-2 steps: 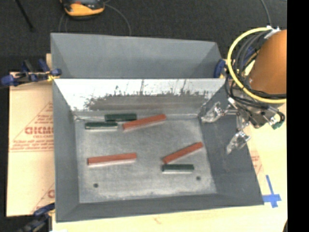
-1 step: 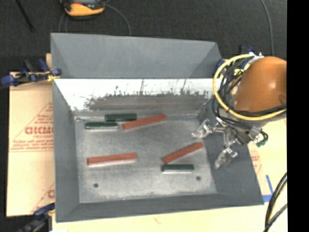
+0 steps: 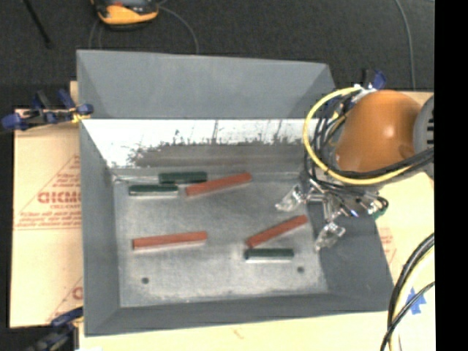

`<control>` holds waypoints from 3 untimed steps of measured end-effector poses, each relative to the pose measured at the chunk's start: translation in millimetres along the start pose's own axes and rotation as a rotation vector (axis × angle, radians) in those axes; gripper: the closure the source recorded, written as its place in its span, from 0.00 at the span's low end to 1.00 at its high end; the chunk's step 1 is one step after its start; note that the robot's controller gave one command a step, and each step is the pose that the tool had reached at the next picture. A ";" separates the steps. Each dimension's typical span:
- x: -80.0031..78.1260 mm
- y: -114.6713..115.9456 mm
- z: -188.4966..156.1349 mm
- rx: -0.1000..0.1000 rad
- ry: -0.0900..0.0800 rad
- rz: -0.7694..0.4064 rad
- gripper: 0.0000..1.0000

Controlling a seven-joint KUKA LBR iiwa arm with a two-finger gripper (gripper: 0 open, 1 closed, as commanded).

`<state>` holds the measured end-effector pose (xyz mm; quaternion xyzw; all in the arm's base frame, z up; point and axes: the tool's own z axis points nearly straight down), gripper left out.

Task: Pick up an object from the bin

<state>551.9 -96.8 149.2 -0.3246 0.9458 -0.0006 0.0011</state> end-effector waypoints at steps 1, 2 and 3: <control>-13.4 -22.6 69.8 0.005 0.005 -0.159 1.00; -13.4 -22.6 69.8 0.005 0.005 -0.159 1.00; -23.7 -26.6 -90.3 0.006 -0.006 -0.136 1.00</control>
Offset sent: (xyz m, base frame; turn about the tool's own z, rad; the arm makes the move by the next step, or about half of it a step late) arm 0.0000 0.0000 0.0000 0.0000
